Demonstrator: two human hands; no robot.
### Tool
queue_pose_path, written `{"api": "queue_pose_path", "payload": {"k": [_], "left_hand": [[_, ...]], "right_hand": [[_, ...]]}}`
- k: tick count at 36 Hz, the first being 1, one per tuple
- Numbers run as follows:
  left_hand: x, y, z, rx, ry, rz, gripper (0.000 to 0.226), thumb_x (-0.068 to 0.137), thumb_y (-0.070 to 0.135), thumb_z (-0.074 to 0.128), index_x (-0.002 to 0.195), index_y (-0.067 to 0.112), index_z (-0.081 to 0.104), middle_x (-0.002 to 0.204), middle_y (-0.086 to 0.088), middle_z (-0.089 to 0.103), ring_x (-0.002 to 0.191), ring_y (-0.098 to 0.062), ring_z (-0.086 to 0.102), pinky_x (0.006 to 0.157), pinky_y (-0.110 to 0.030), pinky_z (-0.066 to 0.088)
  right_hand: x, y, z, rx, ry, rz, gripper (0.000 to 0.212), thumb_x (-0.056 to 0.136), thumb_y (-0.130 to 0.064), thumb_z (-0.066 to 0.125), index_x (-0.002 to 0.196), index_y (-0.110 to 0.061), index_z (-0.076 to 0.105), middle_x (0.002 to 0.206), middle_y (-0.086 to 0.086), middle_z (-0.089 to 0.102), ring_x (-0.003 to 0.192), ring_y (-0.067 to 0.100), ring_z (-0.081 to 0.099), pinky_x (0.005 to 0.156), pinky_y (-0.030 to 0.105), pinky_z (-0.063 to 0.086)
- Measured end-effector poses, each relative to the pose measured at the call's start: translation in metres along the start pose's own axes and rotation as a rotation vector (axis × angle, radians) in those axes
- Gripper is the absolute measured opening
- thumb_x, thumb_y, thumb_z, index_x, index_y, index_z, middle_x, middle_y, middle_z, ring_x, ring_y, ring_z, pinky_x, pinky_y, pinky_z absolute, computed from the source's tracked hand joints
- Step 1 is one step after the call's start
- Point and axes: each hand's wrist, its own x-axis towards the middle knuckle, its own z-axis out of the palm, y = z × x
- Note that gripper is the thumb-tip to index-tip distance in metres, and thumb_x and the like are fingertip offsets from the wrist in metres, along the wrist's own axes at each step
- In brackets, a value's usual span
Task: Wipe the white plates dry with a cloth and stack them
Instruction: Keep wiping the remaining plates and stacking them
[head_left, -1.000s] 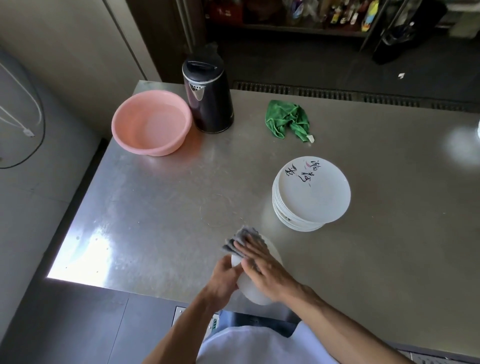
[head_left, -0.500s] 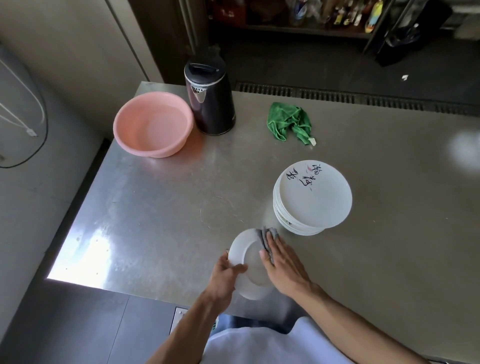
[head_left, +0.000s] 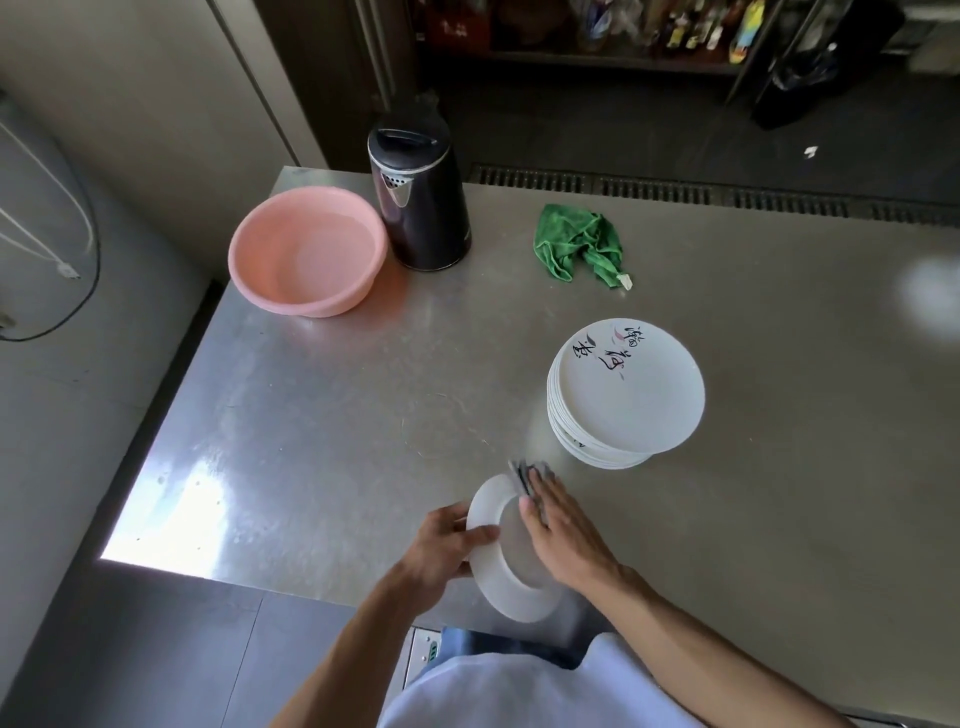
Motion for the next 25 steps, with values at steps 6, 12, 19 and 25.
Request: {"api": "queue_pose_path", "payload": {"k": [6, 12, 19, 25], "left_hand": [[0.003, -0.007, 0.004, 0.022, -0.005, 0.009, 0.023, 0.092, -0.002, 0.066, 0.113, 0.005, 0.071, 0.104, -0.017, 0.074, 0.090, -0.023, 0.071, 0.075, -0.038, 0.060], [0.000, -0.013, 0.004, -0.185, 0.078, 0.021, 0.041, 0.064, 0.013, 0.072, 0.105, 0.015, 0.065, 0.098, -0.009, 0.071, 0.088, -0.023, 0.066, 0.070, -0.036, 0.056], [0.003, -0.016, 0.000, -0.143, 0.092, 0.084, 0.048, 0.075, 0.027, 0.080, 0.120, 0.022, 0.066, 0.106, -0.008, 0.077, 0.095, -0.025, 0.074, 0.073, -0.045, 0.062], [0.003, -0.022, 0.005, -0.093, 0.102, 0.134, 0.029, 0.086, 0.006, 0.070, 0.115, 0.003, 0.067, 0.107, -0.023, 0.074, 0.097, -0.035, 0.073, 0.080, -0.055, 0.062]], "right_hand": [[-0.017, -0.017, 0.006, -0.046, -0.015, -0.468, 0.055, 0.106, -0.042, 0.031, 0.153, -0.015, 0.036, 0.162, -0.002, 0.025, 0.153, 0.017, 0.013, 0.125, 0.032, 0.007], [-0.001, 0.000, 0.003, -0.075, 0.081, 0.036, 0.055, 0.109, -0.037, 0.026, 0.158, -0.019, 0.012, 0.166, 0.000, 0.009, 0.154, 0.014, 0.008, 0.123, 0.023, -0.003], [-0.013, -0.023, 0.002, 0.141, 0.046, -0.131, 0.052, 0.108, -0.034, 0.032, 0.157, -0.026, 0.018, 0.162, -0.013, 0.003, 0.153, 0.007, -0.001, 0.124, 0.025, 0.001], [-0.012, -0.047, 0.016, 0.025, -0.054, -0.433, 0.056, 0.106, -0.047, 0.029, 0.156, -0.020, 0.030, 0.165, -0.007, 0.017, 0.152, 0.003, 0.003, 0.124, 0.026, 0.000]]}}
